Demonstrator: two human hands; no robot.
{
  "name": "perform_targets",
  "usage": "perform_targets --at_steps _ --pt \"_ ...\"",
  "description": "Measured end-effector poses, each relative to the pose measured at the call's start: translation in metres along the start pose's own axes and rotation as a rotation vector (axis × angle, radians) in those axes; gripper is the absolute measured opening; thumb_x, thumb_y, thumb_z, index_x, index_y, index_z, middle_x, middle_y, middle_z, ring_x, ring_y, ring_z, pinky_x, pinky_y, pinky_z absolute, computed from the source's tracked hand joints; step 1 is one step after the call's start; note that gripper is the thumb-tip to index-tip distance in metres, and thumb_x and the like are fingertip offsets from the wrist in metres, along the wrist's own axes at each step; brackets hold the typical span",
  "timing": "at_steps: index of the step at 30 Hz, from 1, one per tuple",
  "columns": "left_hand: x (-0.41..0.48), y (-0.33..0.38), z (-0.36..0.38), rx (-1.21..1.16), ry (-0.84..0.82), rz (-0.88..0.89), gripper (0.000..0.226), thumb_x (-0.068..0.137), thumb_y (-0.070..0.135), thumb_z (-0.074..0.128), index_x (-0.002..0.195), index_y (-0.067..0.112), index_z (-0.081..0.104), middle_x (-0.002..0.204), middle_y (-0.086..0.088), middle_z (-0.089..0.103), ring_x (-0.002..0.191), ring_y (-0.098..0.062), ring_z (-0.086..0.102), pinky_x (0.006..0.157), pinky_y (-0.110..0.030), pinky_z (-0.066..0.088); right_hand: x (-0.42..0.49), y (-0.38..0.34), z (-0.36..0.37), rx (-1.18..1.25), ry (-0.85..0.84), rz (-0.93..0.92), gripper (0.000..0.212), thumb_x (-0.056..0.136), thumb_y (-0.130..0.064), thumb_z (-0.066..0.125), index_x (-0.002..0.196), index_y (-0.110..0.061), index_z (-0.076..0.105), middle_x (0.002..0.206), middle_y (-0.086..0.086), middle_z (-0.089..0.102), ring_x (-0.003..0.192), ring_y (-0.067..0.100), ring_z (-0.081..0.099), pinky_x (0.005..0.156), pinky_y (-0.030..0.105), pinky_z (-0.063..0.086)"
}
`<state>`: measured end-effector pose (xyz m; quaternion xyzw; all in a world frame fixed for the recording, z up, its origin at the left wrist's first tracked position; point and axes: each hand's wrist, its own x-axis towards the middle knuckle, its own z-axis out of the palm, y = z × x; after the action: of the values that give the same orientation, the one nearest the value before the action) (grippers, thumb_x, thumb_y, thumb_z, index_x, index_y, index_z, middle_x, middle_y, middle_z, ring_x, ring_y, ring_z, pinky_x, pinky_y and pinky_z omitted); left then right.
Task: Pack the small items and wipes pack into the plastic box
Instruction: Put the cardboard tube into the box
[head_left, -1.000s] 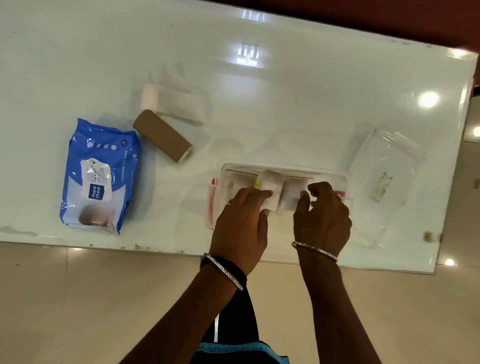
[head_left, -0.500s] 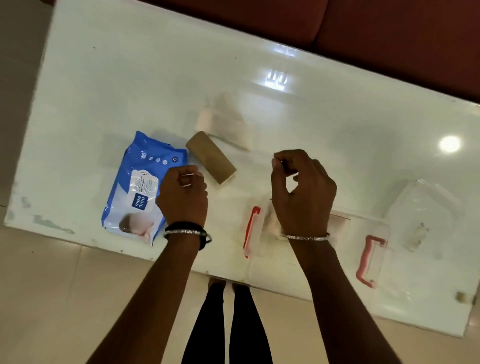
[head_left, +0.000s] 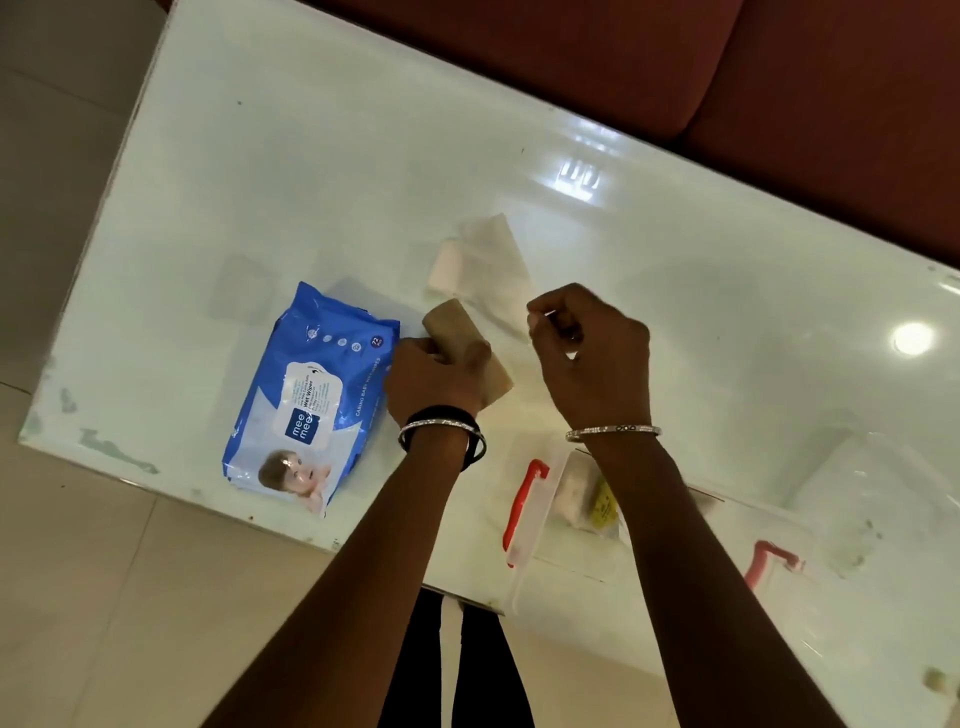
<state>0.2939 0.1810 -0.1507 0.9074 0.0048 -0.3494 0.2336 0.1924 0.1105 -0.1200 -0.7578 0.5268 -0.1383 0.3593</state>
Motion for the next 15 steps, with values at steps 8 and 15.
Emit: perform_targets --at_steps 8,15 --pt "-0.045 -0.006 -0.034 -0.769 -0.484 -0.155 0.048 0.076 0.022 0.076 0.120 0.009 0.062 0.110 -0.012 0.072 0.093 -0.024 0.073 0.078 -0.037 0.060 -0.041 -0.006 -0.022 0.237 -0.280 0.222 0.030 0.090 -0.031 0.066 0.118 -0.022 0.066 0.104 -0.015 0.067 0.088 -0.001 0.063 0.077 0.006 0.050" --pt "-0.095 -0.009 -0.053 -0.634 -0.757 -0.035 0.055 0.060 0.033 0.078 0.107 0.008 0.068 0.097 -0.016 0.075 0.086 -0.024 0.075 0.072 -0.029 0.061 -0.091 0.010 -0.083 0.830 -0.167 0.560 0.039 0.075 -0.023 0.081 0.110 -0.013 0.067 0.104 0.008 0.074 0.090 0.027 0.076 0.075 0.032 0.062"
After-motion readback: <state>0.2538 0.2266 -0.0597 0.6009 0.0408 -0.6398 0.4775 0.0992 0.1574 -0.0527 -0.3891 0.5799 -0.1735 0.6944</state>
